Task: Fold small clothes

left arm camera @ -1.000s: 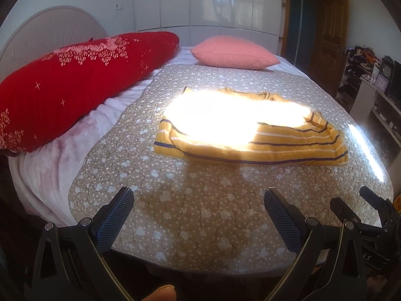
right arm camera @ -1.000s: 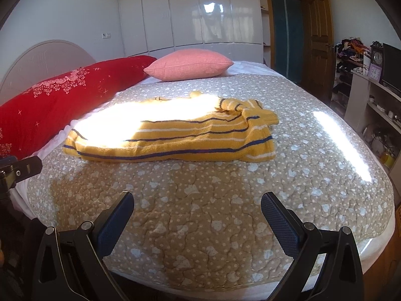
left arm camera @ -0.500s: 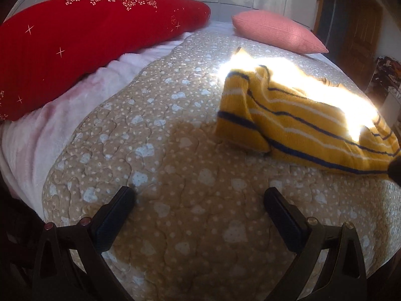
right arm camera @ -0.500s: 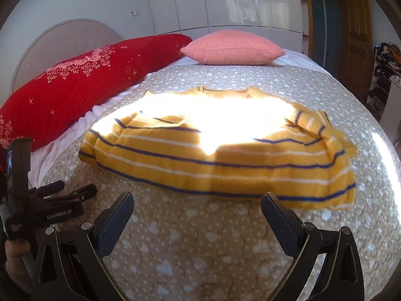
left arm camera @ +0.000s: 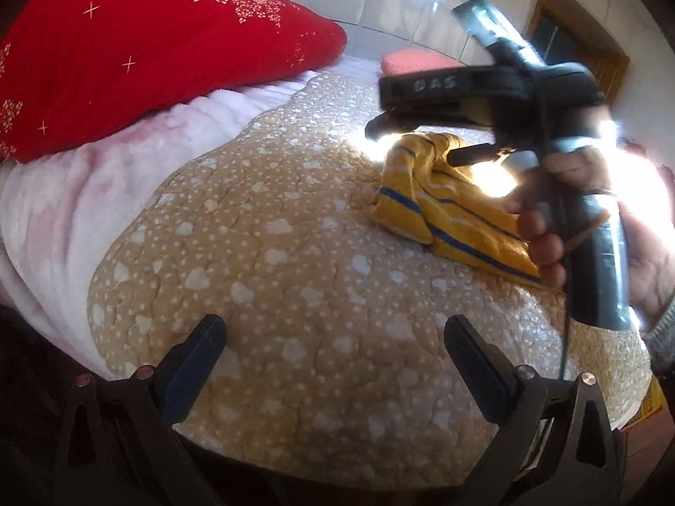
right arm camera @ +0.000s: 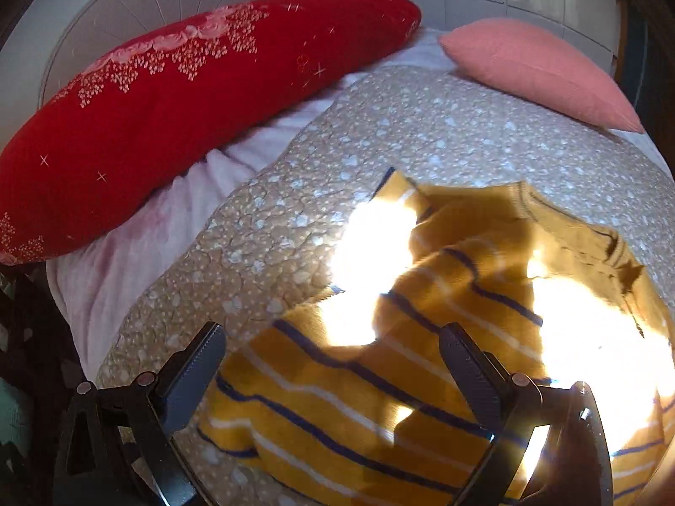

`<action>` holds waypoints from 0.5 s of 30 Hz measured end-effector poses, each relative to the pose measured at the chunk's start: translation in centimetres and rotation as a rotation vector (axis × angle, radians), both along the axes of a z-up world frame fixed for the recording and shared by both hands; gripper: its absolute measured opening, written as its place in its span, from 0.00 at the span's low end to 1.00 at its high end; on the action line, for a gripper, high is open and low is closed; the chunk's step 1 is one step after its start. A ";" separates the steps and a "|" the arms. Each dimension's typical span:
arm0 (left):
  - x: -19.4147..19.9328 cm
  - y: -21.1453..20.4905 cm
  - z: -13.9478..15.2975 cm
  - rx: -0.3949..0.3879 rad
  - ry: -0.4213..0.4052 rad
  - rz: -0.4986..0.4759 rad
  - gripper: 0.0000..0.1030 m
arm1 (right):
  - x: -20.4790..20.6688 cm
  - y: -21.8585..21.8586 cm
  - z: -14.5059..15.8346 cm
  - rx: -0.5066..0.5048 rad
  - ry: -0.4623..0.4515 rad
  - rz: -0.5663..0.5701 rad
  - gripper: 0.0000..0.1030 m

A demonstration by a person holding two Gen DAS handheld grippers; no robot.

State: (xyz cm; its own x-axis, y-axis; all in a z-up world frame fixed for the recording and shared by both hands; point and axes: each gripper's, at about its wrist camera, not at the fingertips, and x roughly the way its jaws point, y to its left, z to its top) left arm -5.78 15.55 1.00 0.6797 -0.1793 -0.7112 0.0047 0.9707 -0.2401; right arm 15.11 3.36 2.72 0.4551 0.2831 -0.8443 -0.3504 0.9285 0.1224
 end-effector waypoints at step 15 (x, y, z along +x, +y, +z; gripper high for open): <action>-1.7 0.7 2.8 -0.009 0.011 0.000 1.00 | -1.9 -13.5 6.3 0.012 -0.181 -0.192 0.15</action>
State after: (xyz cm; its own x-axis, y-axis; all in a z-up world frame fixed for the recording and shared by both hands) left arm -7.48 16.22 3.79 0.6722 -0.1854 -0.7168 0.0020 0.9686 -0.2486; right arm 13.16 -10.13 9.04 0.6446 0.1865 -0.7414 -0.1848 0.9790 0.0855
